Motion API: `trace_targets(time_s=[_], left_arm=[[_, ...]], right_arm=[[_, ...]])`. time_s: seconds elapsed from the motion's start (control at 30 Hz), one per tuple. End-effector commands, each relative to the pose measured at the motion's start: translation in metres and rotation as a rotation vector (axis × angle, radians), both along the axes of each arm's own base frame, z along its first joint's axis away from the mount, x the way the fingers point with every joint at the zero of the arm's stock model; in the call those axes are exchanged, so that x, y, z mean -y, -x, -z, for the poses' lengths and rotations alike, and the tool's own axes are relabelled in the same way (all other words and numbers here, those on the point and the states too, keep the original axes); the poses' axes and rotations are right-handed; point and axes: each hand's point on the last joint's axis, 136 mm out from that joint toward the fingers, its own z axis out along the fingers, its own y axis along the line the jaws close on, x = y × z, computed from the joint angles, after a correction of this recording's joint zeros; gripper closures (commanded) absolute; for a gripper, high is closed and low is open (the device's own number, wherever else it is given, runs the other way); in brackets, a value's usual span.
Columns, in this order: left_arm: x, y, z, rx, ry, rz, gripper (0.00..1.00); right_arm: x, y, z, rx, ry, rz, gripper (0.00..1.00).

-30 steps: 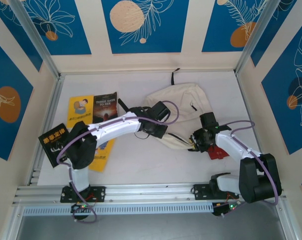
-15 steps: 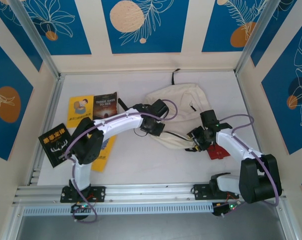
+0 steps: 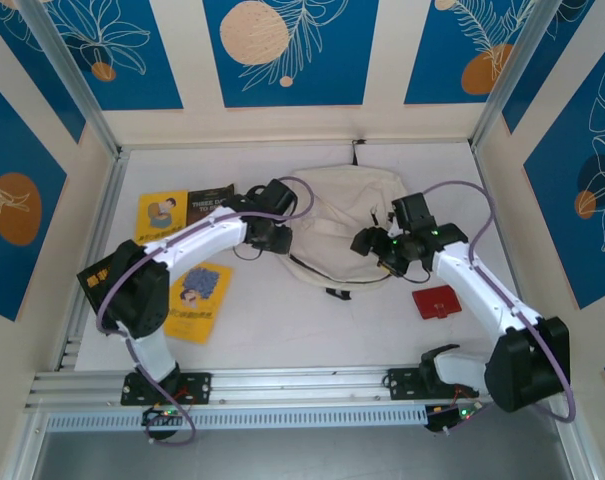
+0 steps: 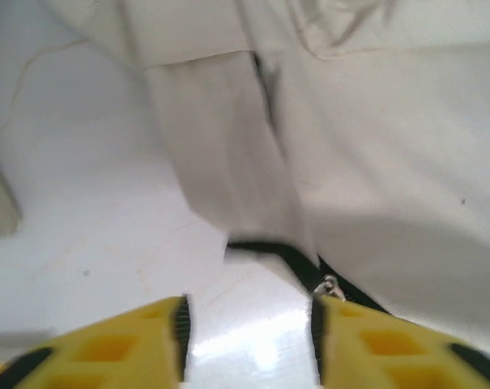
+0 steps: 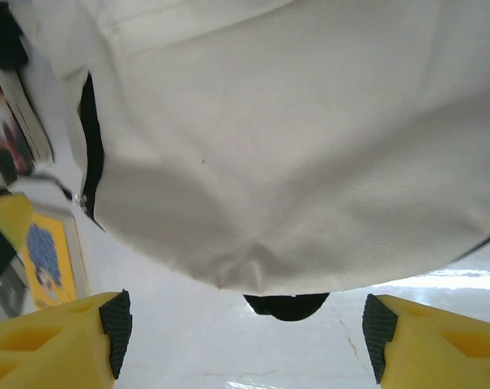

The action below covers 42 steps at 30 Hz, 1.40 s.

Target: Pack the student bag

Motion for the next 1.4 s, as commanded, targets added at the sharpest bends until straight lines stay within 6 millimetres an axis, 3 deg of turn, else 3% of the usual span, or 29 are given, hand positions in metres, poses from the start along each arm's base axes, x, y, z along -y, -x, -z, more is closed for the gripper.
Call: trace_targets(time_s=[0.0, 0.17, 0.37, 0.5, 0.73, 0.87, 1.0, 1.13, 1.37], left_arm=[[-0.016, 0.002, -0.018, 0.031, 0.077, -0.099, 0.43], [-0.036, 0.013, -0.031, 0.05, 0.179, -0.212, 0.34], [-0.063, 0.027, -0.03, 0.034, 0.283, -0.332, 0.3], [-0.07, 0.032, -0.025, 0.018, 0.309, -0.365, 0.29], [-0.082, 0.035, -0.014, -0.002, 0.305, -0.404, 0.29], [-0.108, 0.036, -0.006, -0.012, 0.252, -0.458, 0.29], [-0.151, 0.044, 0.01, -0.046, 0.182, -0.553, 0.21], [-0.185, 0.059, 0.031, -0.099, 0.16, -0.65, 0.0], [-0.196, 0.086, 0.063, -0.186, 0.145, -0.71, 0.0]], right_arm=[[-0.027, -0.002, 0.001, 0.007, 0.053, -0.194, 0.22], [-0.069, -0.005, 0.022, -0.006, 0.173, -0.415, 0.24], [-0.107, 0.008, 0.047, -0.036, 0.205, -0.659, 0.32], [-0.11, 0.006, 0.064, -0.079, 0.25, -0.682, 0.43], [-0.115, -0.014, 0.072, -0.053, 0.313, -0.657, 0.59], [-0.113, -0.035, 0.078, -0.04, 0.378, -0.559, 0.63], [-0.104, -0.056, 0.086, -0.046, 0.426, -0.456, 0.62], [-0.11, -0.064, 0.077, -0.032, 0.358, -0.424, 0.58], [-0.126, -0.048, 0.03, 0.03, 0.152, -0.428, 0.36]])
